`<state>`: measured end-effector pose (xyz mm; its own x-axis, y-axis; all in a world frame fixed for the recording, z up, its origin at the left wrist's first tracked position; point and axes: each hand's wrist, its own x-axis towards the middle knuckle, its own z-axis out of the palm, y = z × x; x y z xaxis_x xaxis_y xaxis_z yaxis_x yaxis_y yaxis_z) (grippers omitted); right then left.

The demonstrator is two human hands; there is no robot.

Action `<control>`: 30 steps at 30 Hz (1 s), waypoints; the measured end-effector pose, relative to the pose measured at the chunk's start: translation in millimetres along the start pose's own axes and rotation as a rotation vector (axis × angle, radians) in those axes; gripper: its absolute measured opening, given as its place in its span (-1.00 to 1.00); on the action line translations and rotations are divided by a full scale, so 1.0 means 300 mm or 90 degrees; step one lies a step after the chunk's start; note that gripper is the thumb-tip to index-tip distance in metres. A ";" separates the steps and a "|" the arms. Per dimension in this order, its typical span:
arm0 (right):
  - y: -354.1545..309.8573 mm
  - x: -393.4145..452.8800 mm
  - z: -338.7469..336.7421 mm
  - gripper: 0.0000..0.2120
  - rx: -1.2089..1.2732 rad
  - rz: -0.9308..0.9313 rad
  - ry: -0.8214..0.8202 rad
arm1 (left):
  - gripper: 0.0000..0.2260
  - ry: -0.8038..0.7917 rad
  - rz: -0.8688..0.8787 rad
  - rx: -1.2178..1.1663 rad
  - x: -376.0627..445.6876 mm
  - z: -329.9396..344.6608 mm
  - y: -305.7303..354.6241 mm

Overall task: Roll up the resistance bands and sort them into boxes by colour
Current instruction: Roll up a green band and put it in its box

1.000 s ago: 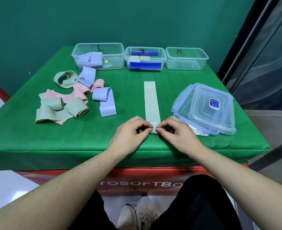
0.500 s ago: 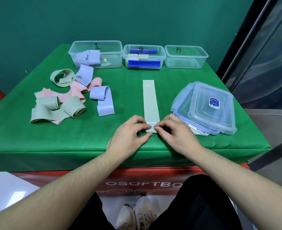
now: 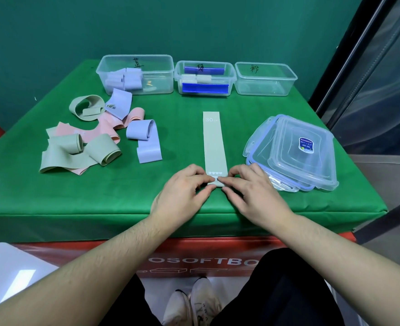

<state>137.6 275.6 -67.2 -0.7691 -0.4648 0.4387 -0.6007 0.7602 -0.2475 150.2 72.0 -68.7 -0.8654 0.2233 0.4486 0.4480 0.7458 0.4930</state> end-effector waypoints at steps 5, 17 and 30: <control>0.007 0.011 0.003 -0.65 0.036 0.008 -0.013 | -0.80 -0.007 0.001 -0.001 0.004 -0.002 0.000; 0.018 0.048 -0.012 -0.93 0.131 0.063 -0.015 | -0.91 -0.005 -0.045 -0.049 0.027 -0.011 0.007; 0.012 0.046 0.012 -0.66 0.020 0.049 0.052 | -0.77 -0.056 0.069 0.074 0.053 -0.029 0.003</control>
<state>124.0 270.2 -65.1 -0.7935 -0.3659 0.4862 -0.5479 0.7773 -0.3091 138.8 70.8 -54.7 -0.8319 0.3569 0.4248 0.5152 0.7811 0.3528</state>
